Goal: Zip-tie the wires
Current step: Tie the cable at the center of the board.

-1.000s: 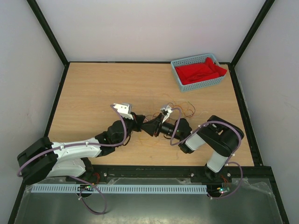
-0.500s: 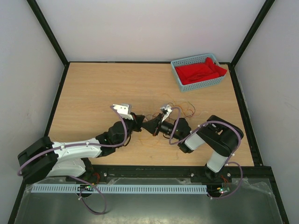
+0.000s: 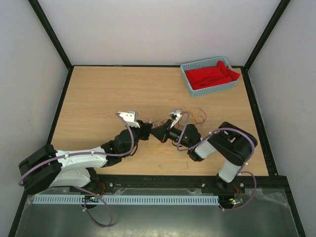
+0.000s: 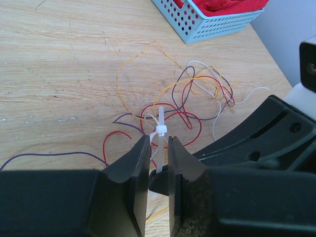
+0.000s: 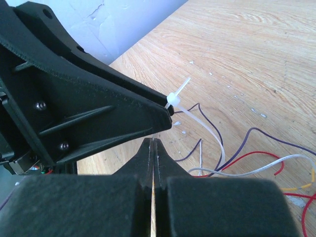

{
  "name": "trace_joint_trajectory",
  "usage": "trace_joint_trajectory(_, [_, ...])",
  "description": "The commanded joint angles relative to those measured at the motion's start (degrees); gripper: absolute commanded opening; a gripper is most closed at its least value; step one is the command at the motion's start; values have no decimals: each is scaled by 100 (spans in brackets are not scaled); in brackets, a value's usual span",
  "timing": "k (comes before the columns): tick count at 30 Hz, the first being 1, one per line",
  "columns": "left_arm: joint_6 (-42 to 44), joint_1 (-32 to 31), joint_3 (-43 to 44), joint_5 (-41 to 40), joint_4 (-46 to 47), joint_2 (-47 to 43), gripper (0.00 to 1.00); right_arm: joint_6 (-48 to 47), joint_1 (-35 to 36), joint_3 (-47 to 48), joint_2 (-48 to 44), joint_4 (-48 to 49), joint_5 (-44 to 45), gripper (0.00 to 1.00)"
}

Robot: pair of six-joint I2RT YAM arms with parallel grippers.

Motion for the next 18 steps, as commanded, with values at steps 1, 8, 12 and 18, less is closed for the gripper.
trace_joint_trajectory(1, [-52,-39,-81,-86,70,-40,25,133,13,163,66,209,102,0])
trace_joint_trajectory(8, [-61,-39,-223,-89,59,-220,42,174,13,157,150,275,146,0])
trace_joint_trajectory(12, [77,-39,-358,-2,50,-570,56,146,4,130,173,304,130,0])
trace_joint_trajectory(18, [139,737,-207,1457,-808,-1547,69,114,-22,30,194,501,-50,0])
